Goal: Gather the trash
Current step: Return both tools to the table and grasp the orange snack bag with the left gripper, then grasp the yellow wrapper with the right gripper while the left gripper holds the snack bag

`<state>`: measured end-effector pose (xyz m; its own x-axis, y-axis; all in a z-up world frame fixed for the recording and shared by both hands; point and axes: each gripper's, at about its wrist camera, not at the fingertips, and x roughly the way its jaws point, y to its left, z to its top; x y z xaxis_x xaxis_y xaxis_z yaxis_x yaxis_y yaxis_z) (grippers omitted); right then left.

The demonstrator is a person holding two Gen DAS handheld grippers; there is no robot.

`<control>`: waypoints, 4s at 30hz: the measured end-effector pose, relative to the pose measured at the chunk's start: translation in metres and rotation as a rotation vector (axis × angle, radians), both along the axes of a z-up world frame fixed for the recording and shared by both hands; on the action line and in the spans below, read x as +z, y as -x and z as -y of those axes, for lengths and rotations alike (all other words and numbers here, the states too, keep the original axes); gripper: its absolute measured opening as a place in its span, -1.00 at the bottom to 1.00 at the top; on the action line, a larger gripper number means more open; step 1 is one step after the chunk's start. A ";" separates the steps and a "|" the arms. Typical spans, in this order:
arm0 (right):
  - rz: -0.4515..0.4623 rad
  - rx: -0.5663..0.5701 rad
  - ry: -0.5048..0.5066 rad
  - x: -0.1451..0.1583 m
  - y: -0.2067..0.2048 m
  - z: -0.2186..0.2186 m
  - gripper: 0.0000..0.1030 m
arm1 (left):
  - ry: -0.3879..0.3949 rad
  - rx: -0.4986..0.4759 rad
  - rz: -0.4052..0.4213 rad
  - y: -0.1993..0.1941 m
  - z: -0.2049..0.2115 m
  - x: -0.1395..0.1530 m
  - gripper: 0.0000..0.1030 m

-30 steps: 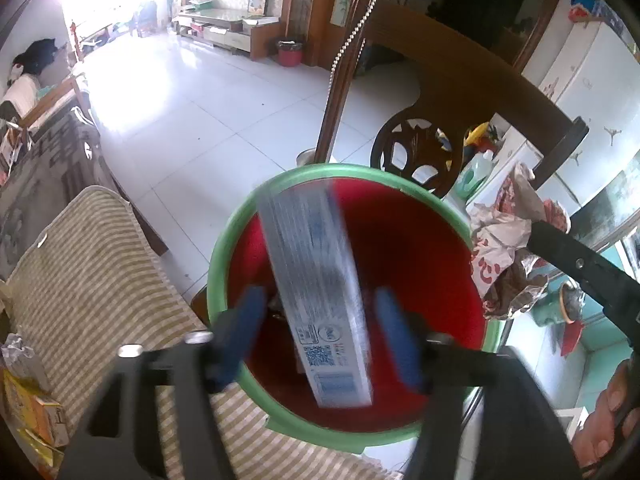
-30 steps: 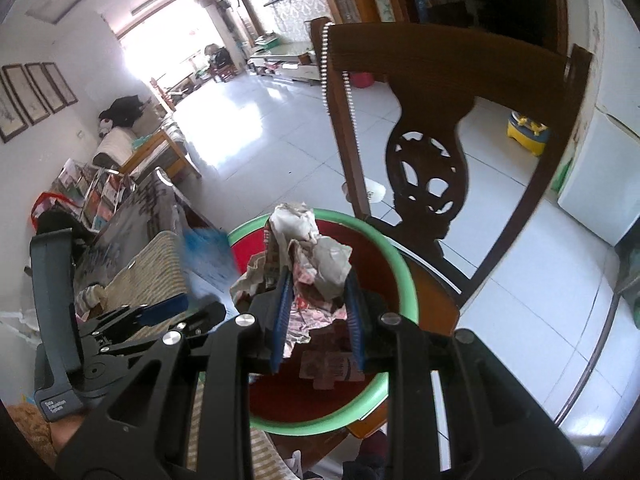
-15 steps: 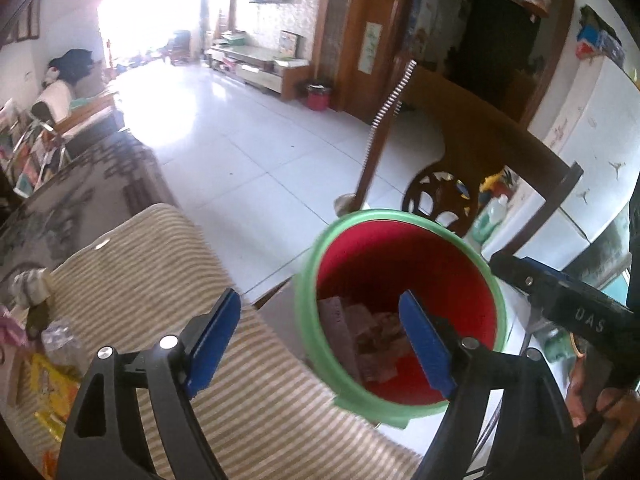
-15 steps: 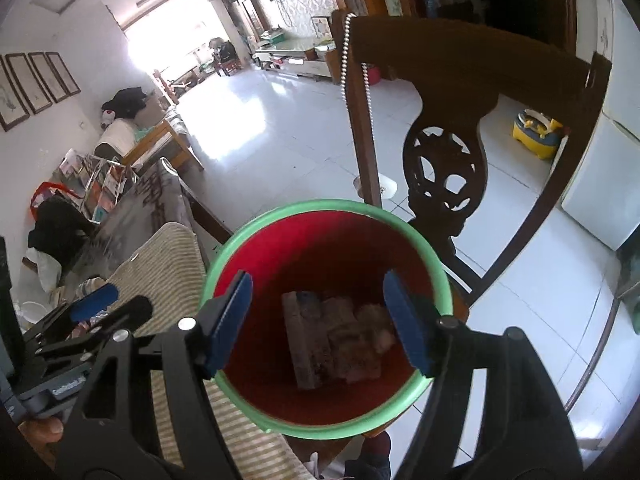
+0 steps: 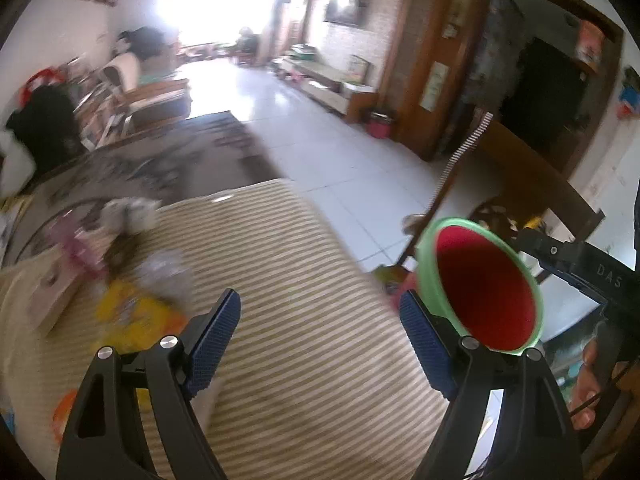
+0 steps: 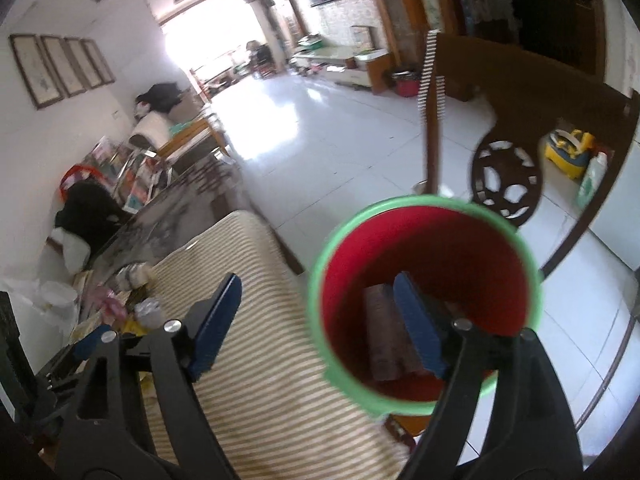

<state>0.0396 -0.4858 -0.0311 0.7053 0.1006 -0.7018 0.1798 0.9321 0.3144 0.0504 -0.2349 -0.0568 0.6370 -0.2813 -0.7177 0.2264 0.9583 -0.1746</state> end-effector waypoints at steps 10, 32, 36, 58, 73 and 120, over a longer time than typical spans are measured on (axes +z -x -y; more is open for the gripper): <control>-0.058 0.221 0.058 -0.014 -0.008 -0.136 0.56 | 0.035 0.245 -0.078 0.031 -0.150 -0.033 0.51; -0.136 0.364 0.135 -0.041 -0.002 -0.281 0.56 | 0.401 0.381 -0.509 0.024 -0.276 -0.143 0.61; -0.175 0.434 0.202 -0.055 -0.009 -0.300 0.56 | 0.365 0.303 -0.509 0.017 -0.264 -0.145 0.38; -0.367 0.604 -0.024 -0.115 -0.016 -0.341 0.58 | 0.212 0.184 -0.499 0.002 -0.294 -0.126 0.30; -0.318 0.640 0.340 -0.111 -0.045 -0.350 0.58 | 0.318 0.273 -0.565 0.018 -0.319 -0.134 0.53; -0.320 0.672 0.136 -0.110 -0.035 -0.385 -0.34 | 0.272 0.408 -0.455 0.040 -0.341 -0.136 0.22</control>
